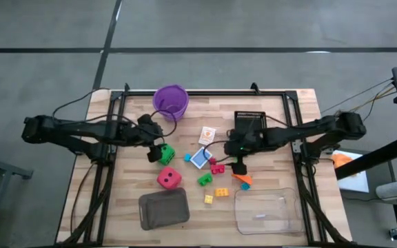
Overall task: Pick & Place Toys
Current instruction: Put the large red game piece into the transparent bin
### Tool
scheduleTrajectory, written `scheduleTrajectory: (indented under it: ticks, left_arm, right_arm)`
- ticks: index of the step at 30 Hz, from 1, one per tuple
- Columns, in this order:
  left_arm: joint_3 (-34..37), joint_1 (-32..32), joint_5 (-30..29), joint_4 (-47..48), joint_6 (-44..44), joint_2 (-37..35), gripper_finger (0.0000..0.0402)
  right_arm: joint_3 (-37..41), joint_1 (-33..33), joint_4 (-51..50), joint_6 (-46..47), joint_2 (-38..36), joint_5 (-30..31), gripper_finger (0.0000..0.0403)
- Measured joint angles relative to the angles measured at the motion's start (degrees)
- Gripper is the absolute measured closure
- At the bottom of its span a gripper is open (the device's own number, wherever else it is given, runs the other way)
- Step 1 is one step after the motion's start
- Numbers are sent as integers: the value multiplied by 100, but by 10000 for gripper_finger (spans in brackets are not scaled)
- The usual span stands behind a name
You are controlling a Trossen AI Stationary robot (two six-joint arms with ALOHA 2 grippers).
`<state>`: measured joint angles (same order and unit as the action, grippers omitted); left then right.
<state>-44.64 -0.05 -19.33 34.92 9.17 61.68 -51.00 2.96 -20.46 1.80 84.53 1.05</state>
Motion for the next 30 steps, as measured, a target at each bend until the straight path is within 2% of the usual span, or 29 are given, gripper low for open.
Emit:
scheduleTrajectory:
  ticks: [9, 26, 30]
  left_arm:
    - [63, 0, -40, -40, 76, 111, 99]
    - [564, 0, -234, -712, 118, 106, 99]
    - [564, 0, -263, -847, 121, 106, 99]
  right_arm:
    - [-706, 230, -524, -118, 915, -29, 33]
    - [-859, 234, -499, -40, 1782, -25, 33]
    - [-1004, 234, -491, -26, 1980, -25, 48]
